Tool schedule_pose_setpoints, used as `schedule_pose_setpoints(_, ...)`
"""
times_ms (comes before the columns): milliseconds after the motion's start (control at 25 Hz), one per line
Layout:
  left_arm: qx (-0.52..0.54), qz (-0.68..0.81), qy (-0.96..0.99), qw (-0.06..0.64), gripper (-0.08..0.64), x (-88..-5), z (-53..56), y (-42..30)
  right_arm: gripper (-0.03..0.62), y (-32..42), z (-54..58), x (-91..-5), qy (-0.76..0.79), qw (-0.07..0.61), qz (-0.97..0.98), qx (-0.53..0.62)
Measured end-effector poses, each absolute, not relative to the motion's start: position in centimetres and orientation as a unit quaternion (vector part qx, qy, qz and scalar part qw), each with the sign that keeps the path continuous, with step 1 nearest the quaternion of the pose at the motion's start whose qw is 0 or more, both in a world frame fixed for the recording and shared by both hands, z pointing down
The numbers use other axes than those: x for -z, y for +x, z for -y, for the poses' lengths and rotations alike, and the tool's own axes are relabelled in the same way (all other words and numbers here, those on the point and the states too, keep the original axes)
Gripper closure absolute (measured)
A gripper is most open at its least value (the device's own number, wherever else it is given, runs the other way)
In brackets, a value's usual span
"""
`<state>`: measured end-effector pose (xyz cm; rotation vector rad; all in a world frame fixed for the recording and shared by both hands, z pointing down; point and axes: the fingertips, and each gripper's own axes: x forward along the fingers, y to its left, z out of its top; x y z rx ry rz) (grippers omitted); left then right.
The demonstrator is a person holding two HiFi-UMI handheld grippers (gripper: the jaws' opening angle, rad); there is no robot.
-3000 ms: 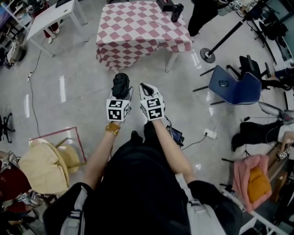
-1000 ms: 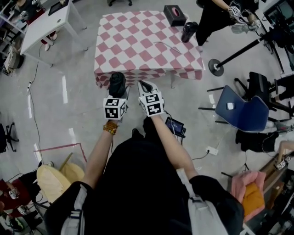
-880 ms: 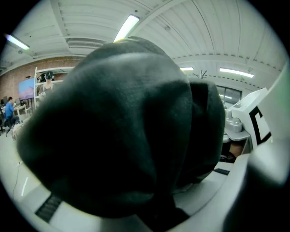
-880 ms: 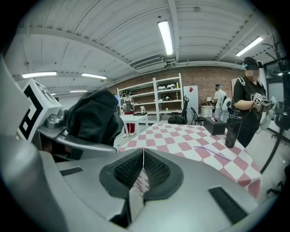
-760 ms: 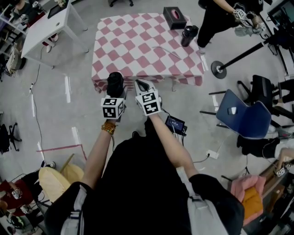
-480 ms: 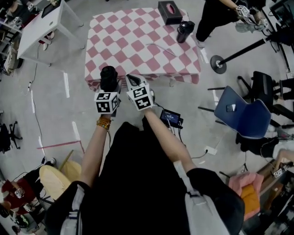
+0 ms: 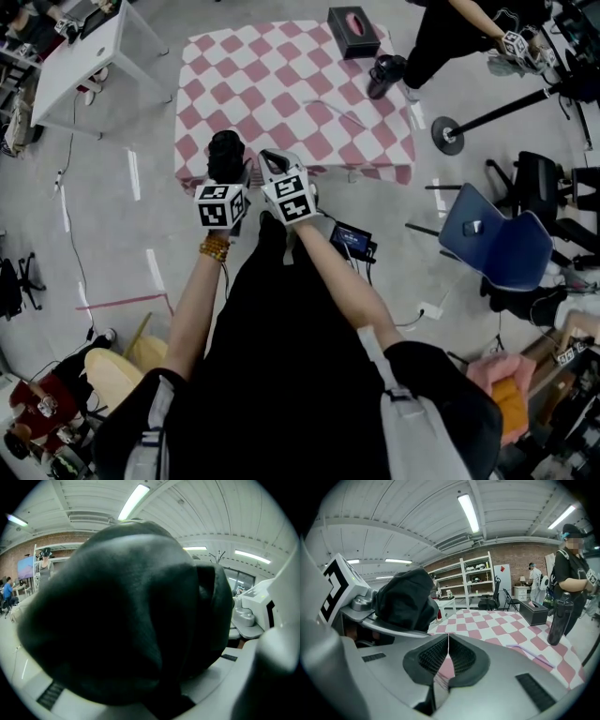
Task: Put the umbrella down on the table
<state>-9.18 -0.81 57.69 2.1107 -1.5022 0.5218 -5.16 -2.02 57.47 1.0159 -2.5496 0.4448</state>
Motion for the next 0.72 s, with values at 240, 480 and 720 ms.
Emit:
schedule_pose_setpoints(240,-0.179,0.533,0.786,0.258,0.402,-57.8,4.9,-11.9,0.575,-7.8,6.4,-56.7,0.374,0.187,0.897,-0.144)
schedule_pose_setpoints(480,-0.167,0.518,0.798,0.258,0.405,-57.8,8.5,-13.6,0.575,-9.0,9.1,-57.3,0.395,0.19,0.887,-0.144)
schedule_pose_setpoints(720,-0.169,0.517,0.792,0.276,0.407,-58.1,13.3,-13.4,0.575,-8.0,13.5,-58.1,0.403,0.188,0.88,-0.167)
